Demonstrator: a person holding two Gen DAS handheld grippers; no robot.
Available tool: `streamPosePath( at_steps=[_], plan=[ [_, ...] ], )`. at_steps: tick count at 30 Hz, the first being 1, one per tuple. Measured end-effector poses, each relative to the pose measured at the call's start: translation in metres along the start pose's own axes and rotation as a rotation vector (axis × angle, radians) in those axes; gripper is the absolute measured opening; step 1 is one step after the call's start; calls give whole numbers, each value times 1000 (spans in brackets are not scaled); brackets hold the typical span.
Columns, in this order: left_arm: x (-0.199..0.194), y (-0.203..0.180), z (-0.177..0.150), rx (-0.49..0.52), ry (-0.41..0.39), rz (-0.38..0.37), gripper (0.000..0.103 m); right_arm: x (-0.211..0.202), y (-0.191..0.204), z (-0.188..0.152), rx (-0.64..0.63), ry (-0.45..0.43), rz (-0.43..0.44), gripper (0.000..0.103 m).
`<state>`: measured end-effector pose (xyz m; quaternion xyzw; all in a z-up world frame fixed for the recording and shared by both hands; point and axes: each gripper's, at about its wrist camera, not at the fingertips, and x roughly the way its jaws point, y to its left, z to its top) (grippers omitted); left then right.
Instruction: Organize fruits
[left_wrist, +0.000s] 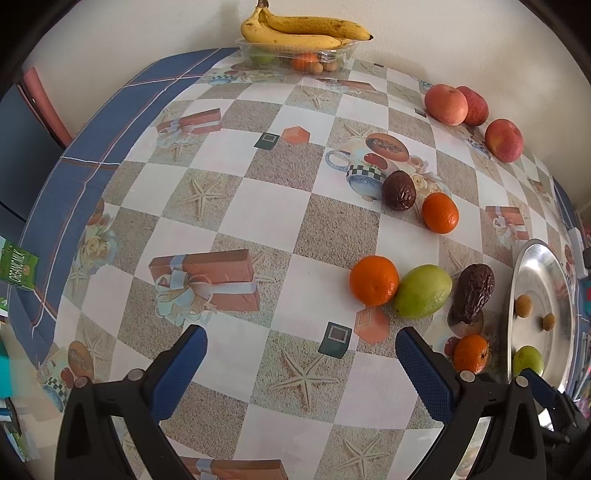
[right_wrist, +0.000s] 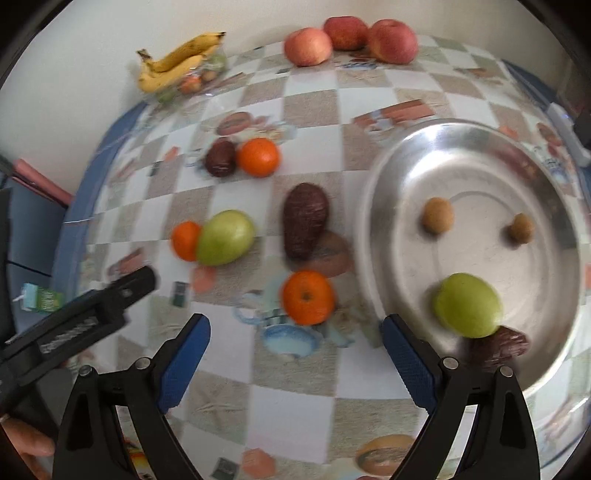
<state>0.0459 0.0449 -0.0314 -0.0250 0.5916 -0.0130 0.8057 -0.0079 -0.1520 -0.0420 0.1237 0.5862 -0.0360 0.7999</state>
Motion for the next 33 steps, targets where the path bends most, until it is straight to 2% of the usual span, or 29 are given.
streamPosePath(
  at_steps=[2,7,13,17,27,33],
  plan=[
    [0,-1,0,1,1,1,103,2,-11,3,47,9,3,94],
    [0,-1,-1,2,3,1,103,-6,-29,7,158,-25,132,94],
    [1,-1,0,2,-1,15,103,-11,-6,10,66,-31,220,94],
    [0,3,0,-22,4,-4,103,-10,7,10,11,-36,224,94],
    [0,2,0,-21,7,-9,103,0,-6,8,93,4,232,94],
    [0,1,0,-19,5,-8,103,1,-3,8,79,-5,217,94]
  ],
)
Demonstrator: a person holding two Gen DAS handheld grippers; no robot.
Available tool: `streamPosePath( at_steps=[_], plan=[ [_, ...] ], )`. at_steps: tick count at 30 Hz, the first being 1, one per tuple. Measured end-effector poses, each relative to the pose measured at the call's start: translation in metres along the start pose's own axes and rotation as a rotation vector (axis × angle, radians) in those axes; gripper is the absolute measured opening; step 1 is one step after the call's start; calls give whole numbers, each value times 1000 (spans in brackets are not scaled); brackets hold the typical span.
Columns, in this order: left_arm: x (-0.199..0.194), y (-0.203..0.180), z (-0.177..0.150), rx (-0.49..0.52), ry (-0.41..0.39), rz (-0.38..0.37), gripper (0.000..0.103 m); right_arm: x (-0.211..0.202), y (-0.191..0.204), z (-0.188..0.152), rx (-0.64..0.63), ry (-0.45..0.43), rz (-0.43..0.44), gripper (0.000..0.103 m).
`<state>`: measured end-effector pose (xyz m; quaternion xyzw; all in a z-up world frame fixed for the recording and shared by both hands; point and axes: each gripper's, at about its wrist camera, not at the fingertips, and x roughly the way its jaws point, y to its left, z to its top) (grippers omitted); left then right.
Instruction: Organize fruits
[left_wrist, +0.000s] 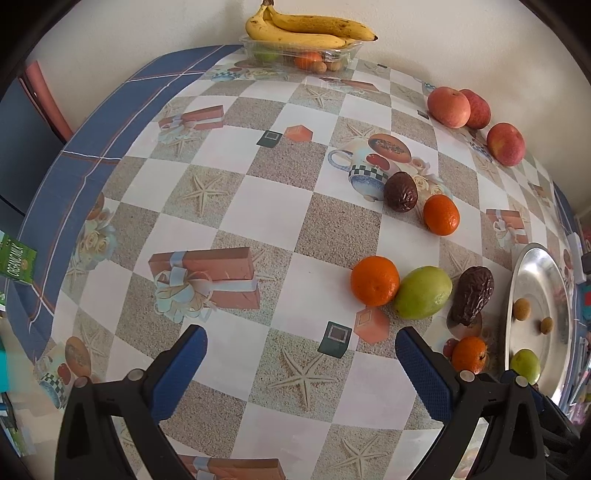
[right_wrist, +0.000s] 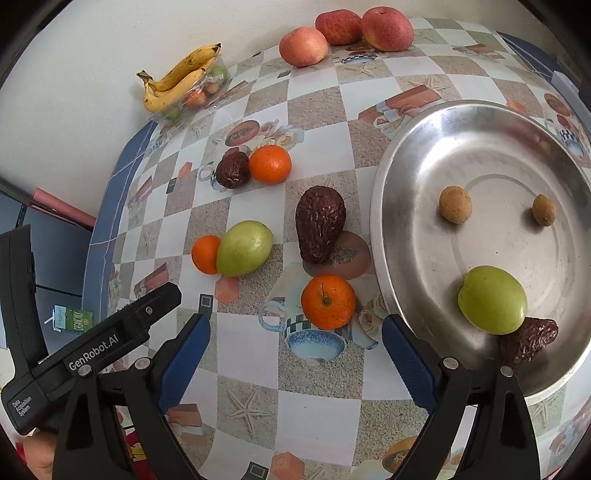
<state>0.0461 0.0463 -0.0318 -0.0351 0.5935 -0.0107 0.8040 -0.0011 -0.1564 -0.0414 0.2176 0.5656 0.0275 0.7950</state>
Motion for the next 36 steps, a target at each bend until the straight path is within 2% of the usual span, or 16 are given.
streamPosePath(
  at_steps=[19,25,29,36],
  plan=[
    [7,-3,8,-6,-10,-6,103,2,-3,7,-24,-34,-107,94],
    [9,-7,23,-32,-62,-75,103,24,0,11,-40,23,-147,95],
    [14,-12,31,-18,-85,-66,103,31,10,15,-111,12,-209,95],
    [47,-15,37,-7,4,-52,103,47,26,15,-228,5,-331,95]
  ],
)
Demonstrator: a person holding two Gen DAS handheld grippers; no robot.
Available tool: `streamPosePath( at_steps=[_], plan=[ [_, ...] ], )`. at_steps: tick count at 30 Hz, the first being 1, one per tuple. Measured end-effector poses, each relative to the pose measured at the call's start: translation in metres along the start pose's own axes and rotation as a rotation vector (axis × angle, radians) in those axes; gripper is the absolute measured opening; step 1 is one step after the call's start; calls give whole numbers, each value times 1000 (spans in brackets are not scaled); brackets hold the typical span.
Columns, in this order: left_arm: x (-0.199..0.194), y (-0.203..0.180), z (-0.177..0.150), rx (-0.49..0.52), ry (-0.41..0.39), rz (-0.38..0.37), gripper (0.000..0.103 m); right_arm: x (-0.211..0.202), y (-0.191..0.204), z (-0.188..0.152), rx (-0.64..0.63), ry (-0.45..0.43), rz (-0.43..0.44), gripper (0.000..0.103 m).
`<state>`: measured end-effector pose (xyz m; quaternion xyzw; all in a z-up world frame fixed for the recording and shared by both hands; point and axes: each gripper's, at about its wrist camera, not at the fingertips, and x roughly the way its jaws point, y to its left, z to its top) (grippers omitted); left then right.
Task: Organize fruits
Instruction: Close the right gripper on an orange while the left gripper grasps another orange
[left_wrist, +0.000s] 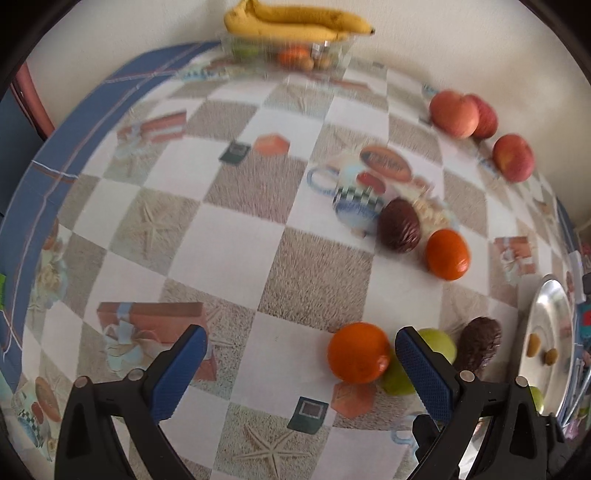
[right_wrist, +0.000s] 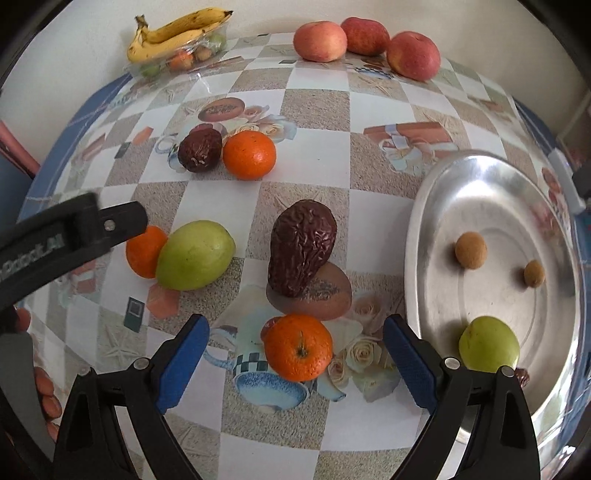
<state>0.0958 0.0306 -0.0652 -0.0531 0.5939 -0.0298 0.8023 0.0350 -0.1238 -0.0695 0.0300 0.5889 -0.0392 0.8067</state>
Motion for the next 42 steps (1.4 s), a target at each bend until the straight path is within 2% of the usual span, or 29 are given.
streamPosePath(
  at_steps=[4,6,8,10,18,23,30,36,38,40,42],
  plan=[
    [6,1,4,3,6,-19,103,6,9,-1,-50,11,-38,96],
    [9,1,5,5,10,-9,103,16,10,-2,-41,55,-30,96],
    [14,3,5,1,32,14,103,21,3,-3,13,66,10,102],
    [18,3,7,-3,32,18,103,22,4,-3,-3,74,2,102],
    [22,1,9,-5,42,28,103,21,8,-6,6,41,-10,103],
    [23,7,7,-28,18,34,103,20,10,-16,20,7,-11,103],
    [20,7,3,-53,3,50,103,19,5,-16,6,3,-4,103],
    [22,4,10,-20,52,36,101,17,6,-8,-7,59,-2,102],
    [20,3,12,-14,56,34,98,13,7,-6,-10,57,-2,96],
    [16,-1,14,3,55,11,87,9,7,-1,-14,43,3,81],
    [13,-6,15,19,63,-19,68,4,6,0,-7,37,14,60]
  ],
)
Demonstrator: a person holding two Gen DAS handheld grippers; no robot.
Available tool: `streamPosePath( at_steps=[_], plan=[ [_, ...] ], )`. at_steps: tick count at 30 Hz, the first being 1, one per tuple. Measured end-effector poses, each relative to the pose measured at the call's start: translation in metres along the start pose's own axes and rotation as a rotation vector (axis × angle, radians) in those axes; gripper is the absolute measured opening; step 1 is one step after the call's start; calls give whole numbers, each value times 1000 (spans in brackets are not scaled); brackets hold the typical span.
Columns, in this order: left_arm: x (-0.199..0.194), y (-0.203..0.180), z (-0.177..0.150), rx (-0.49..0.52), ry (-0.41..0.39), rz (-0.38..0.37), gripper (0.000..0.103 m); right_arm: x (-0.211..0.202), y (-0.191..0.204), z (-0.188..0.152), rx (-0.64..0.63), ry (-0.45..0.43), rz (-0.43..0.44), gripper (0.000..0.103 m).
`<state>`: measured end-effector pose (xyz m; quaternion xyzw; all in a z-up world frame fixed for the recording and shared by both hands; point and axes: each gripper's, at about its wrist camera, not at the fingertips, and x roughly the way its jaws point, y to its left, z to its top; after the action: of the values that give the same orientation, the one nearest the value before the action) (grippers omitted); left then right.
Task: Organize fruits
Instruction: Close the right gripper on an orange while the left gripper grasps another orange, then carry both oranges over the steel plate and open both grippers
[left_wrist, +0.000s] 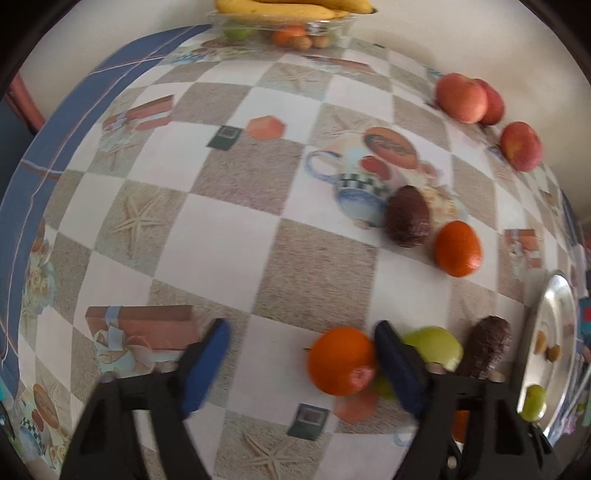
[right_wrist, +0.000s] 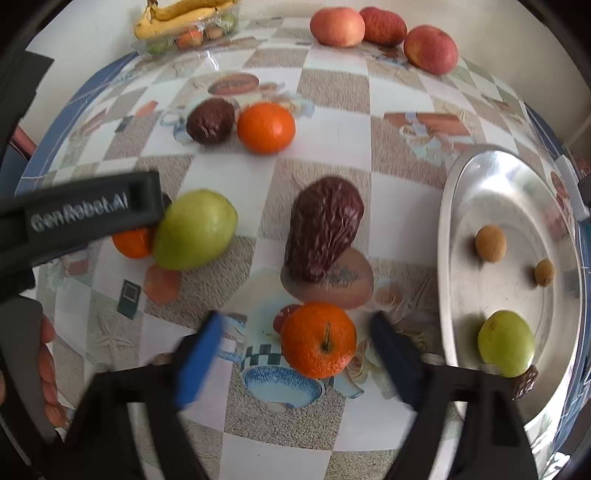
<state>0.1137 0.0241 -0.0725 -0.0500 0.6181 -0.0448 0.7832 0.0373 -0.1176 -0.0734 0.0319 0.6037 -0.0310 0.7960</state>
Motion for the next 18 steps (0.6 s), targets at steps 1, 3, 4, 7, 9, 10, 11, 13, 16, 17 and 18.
streamPosePath(
  at_steps=[1,3,4,7,9,10,11,13,16,17,18],
  plan=[
    [-1,-2,0,5,8,-19,63,-1,-1,0,6,3,-4,57],
    [-3,-5,-1,2,26,-69,39,-4,-3,0,19,3,-25,44],
    [-3,-5,-1,-9,40,-98,38,-5,-5,0,25,3,-27,40],
    [-4,-3,-2,-41,64,-133,38,-7,-13,1,64,17,15,37],
    [-6,2,-1,-83,68,-158,38,-10,-16,1,85,15,29,37],
    [-8,3,-3,-100,63,-170,38,-13,-17,3,92,8,36,37],
    [-12,5,-4,-114,54,-182,38,-17,-19,4,99,-3,44,37],
    [-21,7,-3,-124,26,-200,38,-26,-22,6,111,-30,64,37],
    [-36,5,-2,-130,-9,-224,38,-39,-22,8,126,-65,83,37],
    [-42,4,-2,-128,-22,-235,38,-42,-23,8,131,-72,87,37],
    [-45,2,-1,-123,-30,-242,38,-45,-24,9,135,-79,90,37]
  ],
)
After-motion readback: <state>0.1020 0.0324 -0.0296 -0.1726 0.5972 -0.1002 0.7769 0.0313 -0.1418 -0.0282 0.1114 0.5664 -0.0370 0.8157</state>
